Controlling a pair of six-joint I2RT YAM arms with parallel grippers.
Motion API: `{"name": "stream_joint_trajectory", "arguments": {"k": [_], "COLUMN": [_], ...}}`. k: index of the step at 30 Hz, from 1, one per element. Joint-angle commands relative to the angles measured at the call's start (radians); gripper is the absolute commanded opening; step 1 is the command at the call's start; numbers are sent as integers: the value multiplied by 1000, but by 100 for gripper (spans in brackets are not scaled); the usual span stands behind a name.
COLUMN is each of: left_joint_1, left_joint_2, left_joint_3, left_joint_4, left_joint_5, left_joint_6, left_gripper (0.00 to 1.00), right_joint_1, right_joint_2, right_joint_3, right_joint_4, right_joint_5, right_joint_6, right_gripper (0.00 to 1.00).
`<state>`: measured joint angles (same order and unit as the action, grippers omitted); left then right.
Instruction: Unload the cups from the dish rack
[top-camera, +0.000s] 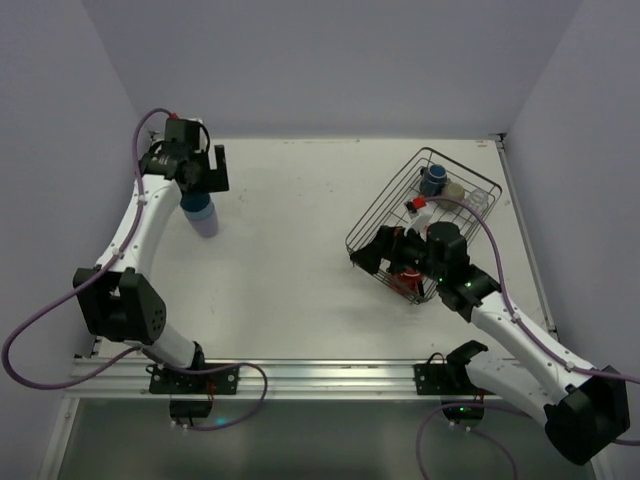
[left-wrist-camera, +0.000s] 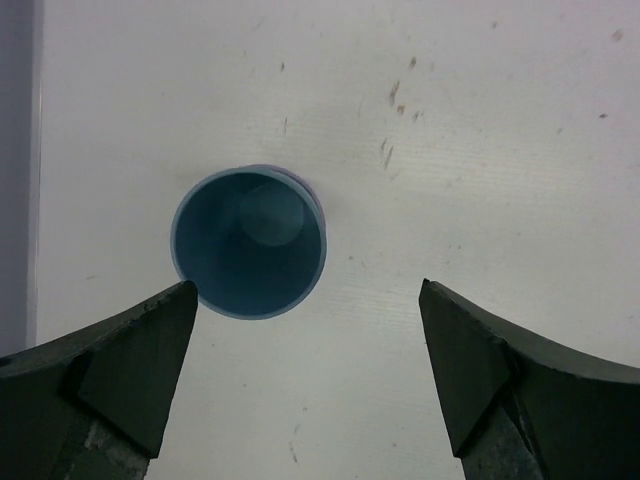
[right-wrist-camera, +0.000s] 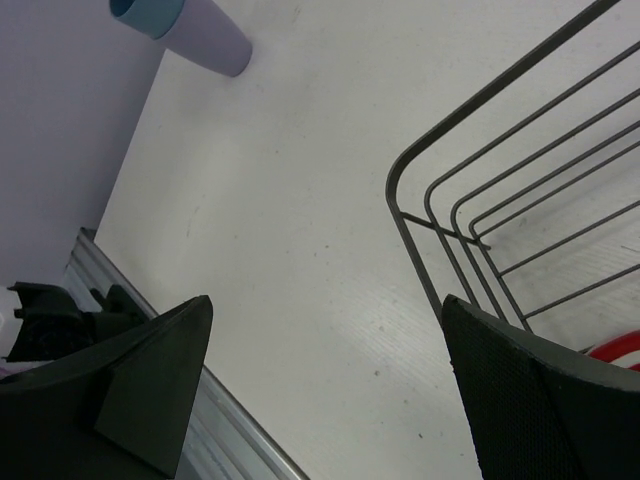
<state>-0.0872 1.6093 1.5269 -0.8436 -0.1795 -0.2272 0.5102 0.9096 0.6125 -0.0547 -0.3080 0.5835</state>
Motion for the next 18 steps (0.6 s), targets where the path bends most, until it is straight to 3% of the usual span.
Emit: {"name": "stream_joint_trajectory", "arguments": {"k": [1, 5, 7, 9, 14, 18], "left_joint_1": [1, -104, -253, -363, -477, -500], "left_joint_2": [-135, -236, -302, -345, -505, -632], "left_joint_3": [-14, -63, -105, -197, -456, -565], "left_joint_4": [129, 228, 276, 372, 581, 635], "left_joint_5": [32, 97, 83, 167, 331, 333], "left_joint_6": [-20, -27, -23, -40, -81, -64], "left_gripper": [97, 100, 100, 100, 100, 100], "right_joint_1": [4, 4, 2, 4, 4, 4], "right_joint_2": [-37, -92, -127, -146, -156, -118], "right_joint_3": [33, 47, 53, 58, 84, 150], "right_joint_4": [-75, -195, -273, -345, -467, -604], "right_joint_5": [88, 234, 305, 410, 555, 674], "right_joint_6": [-36, -53, -53, -59, -34, -22], "right_gripper": [99, 99, 99, 99, 99, 99]}}
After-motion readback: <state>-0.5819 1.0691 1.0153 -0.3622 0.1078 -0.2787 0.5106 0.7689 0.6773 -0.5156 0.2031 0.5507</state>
